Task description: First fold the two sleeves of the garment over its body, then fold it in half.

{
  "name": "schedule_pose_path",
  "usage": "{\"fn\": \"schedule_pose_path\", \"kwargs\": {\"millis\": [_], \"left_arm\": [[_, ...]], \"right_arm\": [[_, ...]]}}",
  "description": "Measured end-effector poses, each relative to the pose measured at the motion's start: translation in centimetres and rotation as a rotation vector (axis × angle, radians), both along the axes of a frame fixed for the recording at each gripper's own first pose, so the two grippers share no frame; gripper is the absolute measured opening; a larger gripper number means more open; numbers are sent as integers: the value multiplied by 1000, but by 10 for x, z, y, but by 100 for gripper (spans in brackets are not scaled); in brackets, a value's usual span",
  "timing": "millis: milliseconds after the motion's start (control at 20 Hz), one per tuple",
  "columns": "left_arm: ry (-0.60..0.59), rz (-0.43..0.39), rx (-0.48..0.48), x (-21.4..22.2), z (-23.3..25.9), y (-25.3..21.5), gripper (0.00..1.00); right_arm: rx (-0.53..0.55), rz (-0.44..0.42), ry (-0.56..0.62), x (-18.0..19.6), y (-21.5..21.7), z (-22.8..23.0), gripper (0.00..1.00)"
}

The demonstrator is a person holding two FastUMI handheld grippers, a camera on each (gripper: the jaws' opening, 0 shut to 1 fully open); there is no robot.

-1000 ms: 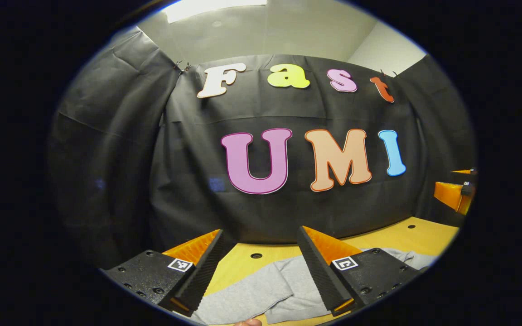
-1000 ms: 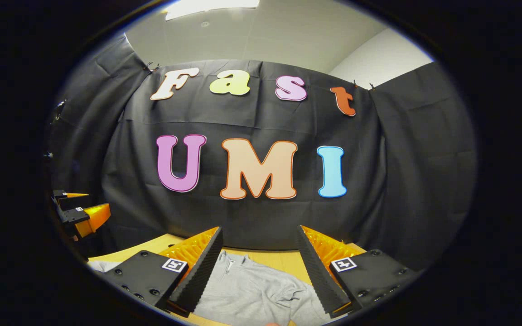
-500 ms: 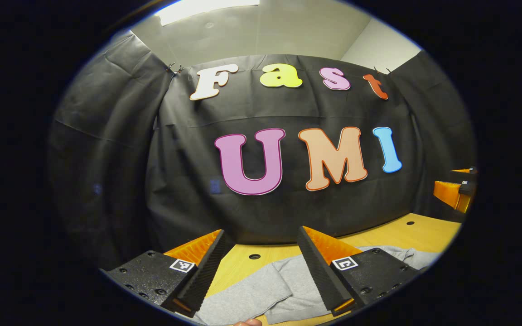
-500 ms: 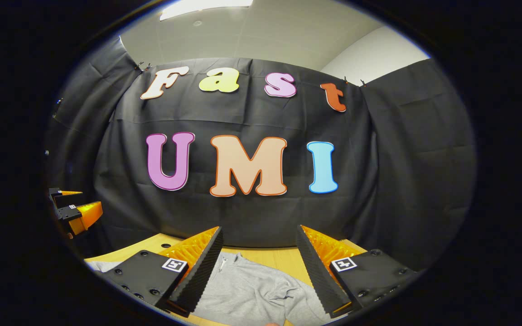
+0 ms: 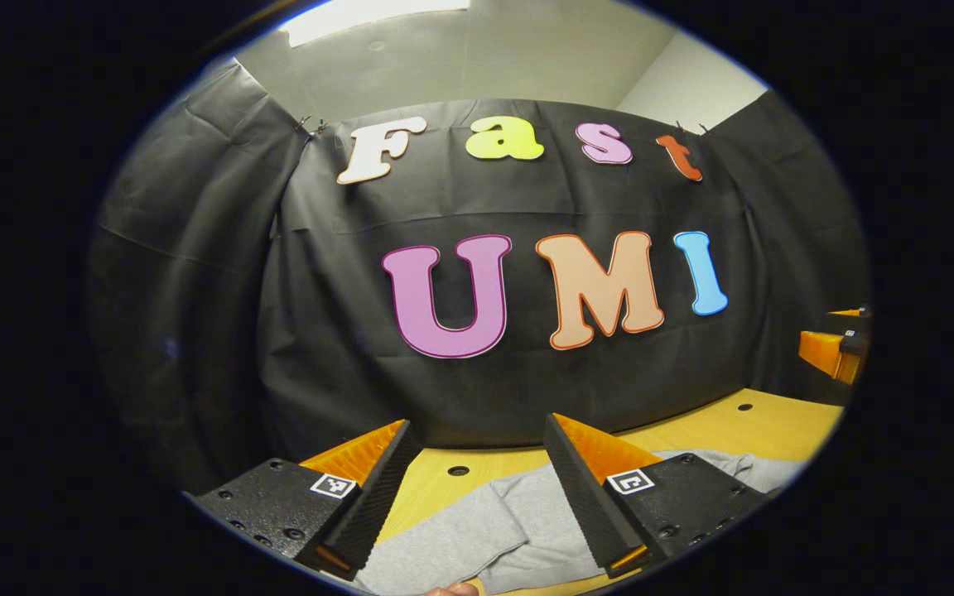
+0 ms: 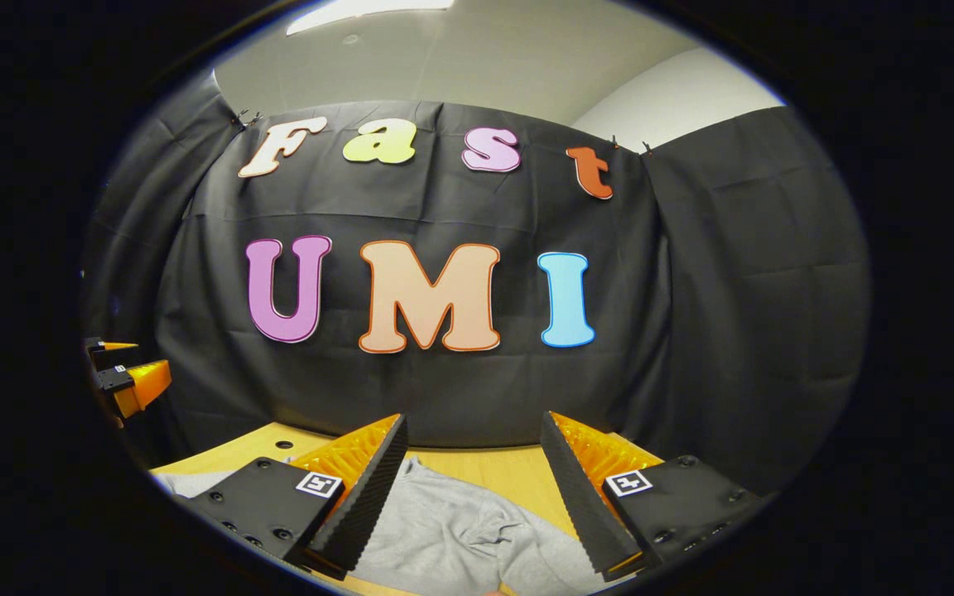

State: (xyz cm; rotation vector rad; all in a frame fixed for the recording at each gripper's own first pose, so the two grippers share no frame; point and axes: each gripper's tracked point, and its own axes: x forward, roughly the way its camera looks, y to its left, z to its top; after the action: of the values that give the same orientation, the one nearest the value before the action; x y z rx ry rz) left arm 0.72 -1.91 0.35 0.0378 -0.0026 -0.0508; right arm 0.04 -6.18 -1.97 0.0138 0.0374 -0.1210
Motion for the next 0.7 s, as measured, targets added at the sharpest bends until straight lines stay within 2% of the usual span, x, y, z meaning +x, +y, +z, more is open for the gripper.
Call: {"fn": "schedule_pose_path", "kwargs": {"millis": [50, 100, 200, 300, 500, 600, 650, 700], "left_arm": [[2, -3, -2, 1, -1, -1, 93], [2, -1, -4, 1, 0, -1, 97], [-1, -5, -11, 3, 1, -2, 93], [3, -12, -14, 5, -2, -6, 97], [1, -28, -23, 7, -1, -15, 98], [3, -38, -21, 11, -1, -20, 98], [5, -43, -22, 11, -3, -22, 93], [8, -46, -25, 11, -4, -25, 94]], "right_arm": [[-8, -9, 2, 0, -5, -1, 99], [-14, -23, 0, -1, -13, -1, 99], [-23, -58, 13, -3, -34, -5, 99], [-23, -108, 38, -8, -60, -15, 100], [-7, -211, 94, -20, -110, -36, 99], [-14, -259, 127, -32, -134, -49, 99], [-20, -279, 141, -37, -145, -53, 99], [-25, -295, 155, -43, -153, -59, 100]]}}
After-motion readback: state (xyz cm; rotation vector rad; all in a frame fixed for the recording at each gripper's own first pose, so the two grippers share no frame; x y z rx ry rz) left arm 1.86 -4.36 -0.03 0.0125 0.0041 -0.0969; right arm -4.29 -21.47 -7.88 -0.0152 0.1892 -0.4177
